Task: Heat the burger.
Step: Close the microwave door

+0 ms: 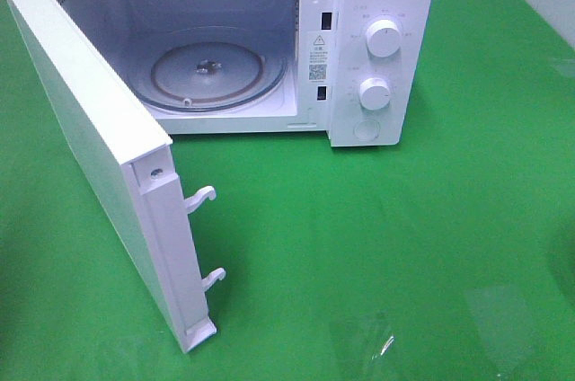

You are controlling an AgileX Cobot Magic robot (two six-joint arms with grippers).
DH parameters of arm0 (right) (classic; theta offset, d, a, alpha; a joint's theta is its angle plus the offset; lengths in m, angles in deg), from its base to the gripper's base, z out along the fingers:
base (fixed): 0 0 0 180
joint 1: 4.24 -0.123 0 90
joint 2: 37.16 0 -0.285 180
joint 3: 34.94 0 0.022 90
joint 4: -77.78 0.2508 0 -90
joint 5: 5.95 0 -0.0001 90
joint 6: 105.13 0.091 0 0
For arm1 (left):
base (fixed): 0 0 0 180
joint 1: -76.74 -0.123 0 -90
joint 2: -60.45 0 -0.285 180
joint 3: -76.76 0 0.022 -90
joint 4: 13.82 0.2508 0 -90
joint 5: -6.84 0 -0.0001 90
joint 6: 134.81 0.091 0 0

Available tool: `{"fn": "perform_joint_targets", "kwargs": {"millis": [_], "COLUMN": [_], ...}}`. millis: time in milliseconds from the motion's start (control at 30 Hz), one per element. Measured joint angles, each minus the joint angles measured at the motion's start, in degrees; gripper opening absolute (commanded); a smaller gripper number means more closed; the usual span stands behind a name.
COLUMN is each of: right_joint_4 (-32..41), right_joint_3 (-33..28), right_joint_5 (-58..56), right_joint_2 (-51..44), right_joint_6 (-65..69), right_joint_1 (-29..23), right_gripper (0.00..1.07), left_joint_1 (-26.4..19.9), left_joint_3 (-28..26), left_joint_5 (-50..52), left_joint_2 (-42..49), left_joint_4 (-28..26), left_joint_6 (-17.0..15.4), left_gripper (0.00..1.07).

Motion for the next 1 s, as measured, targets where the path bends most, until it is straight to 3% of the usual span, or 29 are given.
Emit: {"fn": "perform_joint_targets", "kwargs": {"millis": [67, 167, 267, 400, 433, 533, 600, 733, 1000], "right_joint_4": [0.0, 0.0, 0.0, 0.0, 0.0, 0.0, 0.0, 0.0, 0.0], "right_joint_3": [0.0, 0.0, 0.0, 0.0, 0.0, 0.0, 0.0, 0.0, 0.0], "right_joint_5": [0.0, 0.0, 0.0, 0.0, 0.0, 0.0, 0.0, 0.0, 0.0], "right_joint_2": [0.0, 0.0, 0.0, 0.0, 0.0, 0.0, 0.0, 0.0, 0.0], "right_joint_6": [0.0, 0.0, 0.0, 0.0, 0.0, 0.0, 0.0, 0.0, 0.0], "right_joint_1": [0.0, 0.0, 0.0, 0.0, 0.0, 0.0, 0.0, 0.0, 0.0], "right_gripper": [0.76, 0.76, 0.76, 0.76, 0.76, 0.76, 0.76, 0.76, 0.76], "left_joint_1": [0.0, 0.0, 0.0, 0.1, 0.3, 0.6, 1.8, 3.9, 9.5], "left_joint_3": [1.8, 2.5, 4.8, 5.4, 5.4, 5.4, 5.4, 5.4, 5.3], "left_joint_5": [8.8, 10.7, 19.4, 24.9, 27.8, 28.9, 33.6, 37.3, 42.1], "left_joint_2": [-6.0, -7.0, -11.9, -16.7, -19.1, -20.2, -25.7, -30.9, -37.8], "left_joint_4": [0.0, 0.1, 1.8, 6.6, 9.7, 10.8, 16.3, 20.2, 20.4], "left_joint_6": [0.0, 0.0, -0.2, -0.6, -1.9, -3.0, -6.6, -7.7, -8.0], "left_gripper": [0.0, 0.0, 0.0, 0.0, 0.0, 0.0, 0.0, 0.0, 0.0]}}
